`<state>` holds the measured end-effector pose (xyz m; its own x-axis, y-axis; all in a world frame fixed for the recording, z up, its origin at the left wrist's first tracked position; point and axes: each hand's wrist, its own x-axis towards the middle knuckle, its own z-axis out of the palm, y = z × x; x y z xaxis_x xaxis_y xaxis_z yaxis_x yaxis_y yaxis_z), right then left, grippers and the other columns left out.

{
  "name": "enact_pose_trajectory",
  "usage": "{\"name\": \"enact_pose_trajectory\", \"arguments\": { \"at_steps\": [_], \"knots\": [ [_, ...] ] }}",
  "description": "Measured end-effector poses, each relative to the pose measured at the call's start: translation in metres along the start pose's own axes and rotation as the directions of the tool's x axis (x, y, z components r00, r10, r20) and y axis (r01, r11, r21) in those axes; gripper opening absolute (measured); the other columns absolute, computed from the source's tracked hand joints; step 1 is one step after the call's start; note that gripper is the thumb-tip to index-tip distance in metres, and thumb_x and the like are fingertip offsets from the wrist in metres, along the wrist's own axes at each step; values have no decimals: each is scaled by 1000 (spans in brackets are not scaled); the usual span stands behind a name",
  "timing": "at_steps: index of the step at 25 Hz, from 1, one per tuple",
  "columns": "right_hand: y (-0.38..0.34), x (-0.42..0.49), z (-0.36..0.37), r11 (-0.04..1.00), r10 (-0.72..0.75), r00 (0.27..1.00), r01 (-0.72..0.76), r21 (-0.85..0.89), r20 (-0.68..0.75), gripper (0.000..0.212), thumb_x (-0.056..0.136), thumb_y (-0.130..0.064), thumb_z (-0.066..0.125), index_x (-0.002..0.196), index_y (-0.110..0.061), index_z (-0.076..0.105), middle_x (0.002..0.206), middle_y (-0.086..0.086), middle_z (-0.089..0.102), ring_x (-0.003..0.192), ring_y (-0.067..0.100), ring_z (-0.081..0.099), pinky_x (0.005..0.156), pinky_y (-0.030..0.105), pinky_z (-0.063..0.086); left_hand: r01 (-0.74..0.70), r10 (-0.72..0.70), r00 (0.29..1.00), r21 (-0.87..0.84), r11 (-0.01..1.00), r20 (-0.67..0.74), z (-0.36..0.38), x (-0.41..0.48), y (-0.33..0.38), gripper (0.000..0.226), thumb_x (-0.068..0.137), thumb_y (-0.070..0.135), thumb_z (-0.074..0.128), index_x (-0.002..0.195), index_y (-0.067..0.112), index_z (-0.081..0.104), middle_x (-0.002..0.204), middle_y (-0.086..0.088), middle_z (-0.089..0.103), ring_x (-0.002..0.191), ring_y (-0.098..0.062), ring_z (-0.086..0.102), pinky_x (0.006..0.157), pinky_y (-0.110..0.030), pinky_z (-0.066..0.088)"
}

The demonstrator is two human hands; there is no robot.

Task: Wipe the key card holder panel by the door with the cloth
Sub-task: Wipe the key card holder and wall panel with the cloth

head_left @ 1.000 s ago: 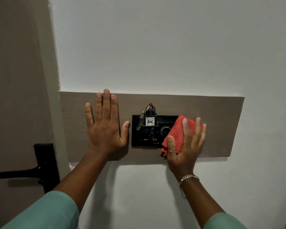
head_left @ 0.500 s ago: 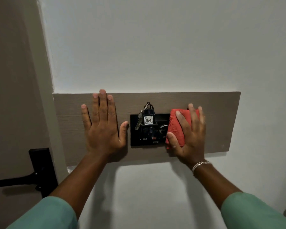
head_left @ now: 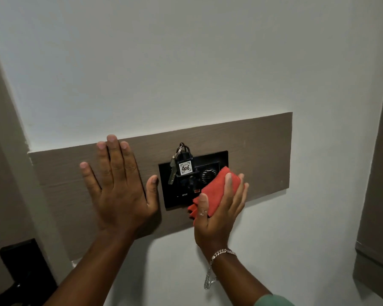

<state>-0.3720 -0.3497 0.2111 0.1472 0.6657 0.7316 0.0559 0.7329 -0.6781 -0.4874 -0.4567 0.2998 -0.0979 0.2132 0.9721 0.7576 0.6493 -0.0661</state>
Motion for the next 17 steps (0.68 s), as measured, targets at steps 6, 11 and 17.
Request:
{"name": "enact_pose_trajectory", "arguments": {
  "at_steps": [6,11,17],
  "knots": [
    [17,20,-26,994,-106,991,108,-23,82,62,97,-63,32,152,-36,21,168,5,10,157,26,1,123,42,13,4,-4,1000,-8,1000,-8,-3,0,2,83,93,52,32,157,4,7,165,-13,-1,154,-24,-14,122,-53,-7],
    [8,17,-25,995,-92,987,86,53,130,58,98,-62,33,151,-46,17,169,-9,2,157,19,-4,121,37,12,11,-11,1000,-3,1000,-16,-2,0,0,84,93,51,34,157,4,7,165,-13,-1,154,-25,-11,122,-54,-6],
    [21,27,-50,997,-82,976,78,29,203,52,101,-42,42,150,-42,24,169,-5,9,158,20,-2,124,46,16,13,-13,1000,-8,1000,-19,-1,0,1,83,94,52,32,157,5,7,166,-13,0,155,-26,-8,123,-52,-9]
  ]
}}
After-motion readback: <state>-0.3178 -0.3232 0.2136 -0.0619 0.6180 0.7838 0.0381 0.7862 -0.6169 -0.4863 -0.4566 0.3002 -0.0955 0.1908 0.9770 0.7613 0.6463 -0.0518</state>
